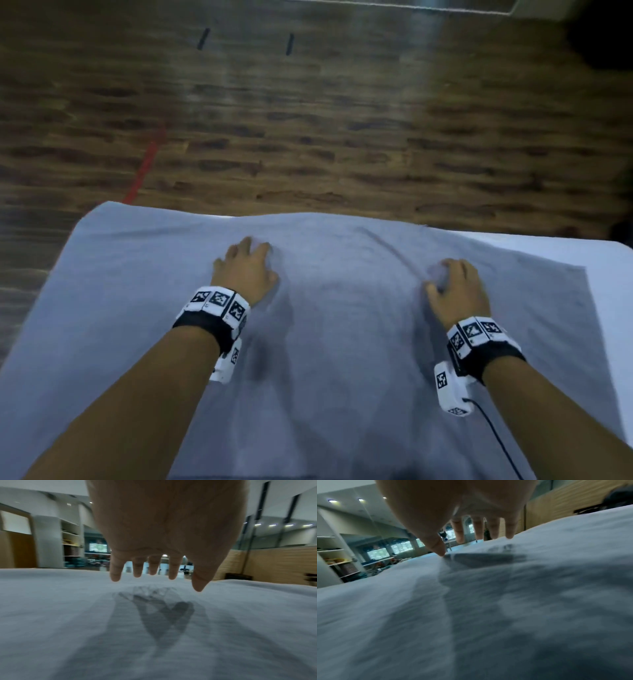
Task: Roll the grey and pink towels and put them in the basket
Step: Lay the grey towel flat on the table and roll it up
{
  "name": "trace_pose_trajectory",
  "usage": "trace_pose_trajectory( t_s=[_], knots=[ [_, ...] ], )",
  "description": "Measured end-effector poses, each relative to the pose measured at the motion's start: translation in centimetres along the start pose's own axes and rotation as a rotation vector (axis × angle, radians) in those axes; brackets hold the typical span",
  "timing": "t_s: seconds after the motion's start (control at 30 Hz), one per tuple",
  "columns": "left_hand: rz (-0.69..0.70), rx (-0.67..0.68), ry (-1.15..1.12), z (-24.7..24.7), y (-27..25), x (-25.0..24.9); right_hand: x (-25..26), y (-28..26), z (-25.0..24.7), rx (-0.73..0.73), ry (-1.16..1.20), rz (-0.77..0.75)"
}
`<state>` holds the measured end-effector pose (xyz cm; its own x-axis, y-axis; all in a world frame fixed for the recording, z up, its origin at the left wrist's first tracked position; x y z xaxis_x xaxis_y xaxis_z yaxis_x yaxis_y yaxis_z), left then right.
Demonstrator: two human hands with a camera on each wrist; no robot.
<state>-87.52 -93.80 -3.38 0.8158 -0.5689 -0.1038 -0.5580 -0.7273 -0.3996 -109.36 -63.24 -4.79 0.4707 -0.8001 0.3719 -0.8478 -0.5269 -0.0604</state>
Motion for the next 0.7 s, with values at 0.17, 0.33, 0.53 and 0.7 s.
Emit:
trace_pose_trajectory(
  t_s=[0.17, 0.33, 0.53, 0.7],
  knots=[
    [0.455, 0.029, 0.096, 6.0, -5.0, -18.8, -13.7, -0.9, -4.3, 0.105, -0.088, 0.419],
    [0.426, 0.168, 0.225, 11.9, -8.6, -32.5, -21.9, -0.6, -5.9, 0.242, -0.084, 0.46],
    [0.228, 0.19, 0.21, 11.9, -7.0, -38.9, -26.2, 4.2, -7.3, 0.278, -0.171, 0.315],
    [0.264, 0.269, 0.183, 10.3, -5.1, -40.0, -27.5, 8.5, -9.1, 0.303, -0.144, 0.228]
  ],
)
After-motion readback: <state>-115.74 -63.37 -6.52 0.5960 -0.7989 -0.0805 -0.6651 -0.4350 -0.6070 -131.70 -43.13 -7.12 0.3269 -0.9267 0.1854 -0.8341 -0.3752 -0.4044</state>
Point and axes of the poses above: each hand's wrist, its own y-axis towards the middle knuckle, its own z-axis out of the palm, x = y × z, the point moved 4 cm from there along y, towards the middle knuckle, and after that the axes turned 11 degrees about -z, right-handed, at the moved point
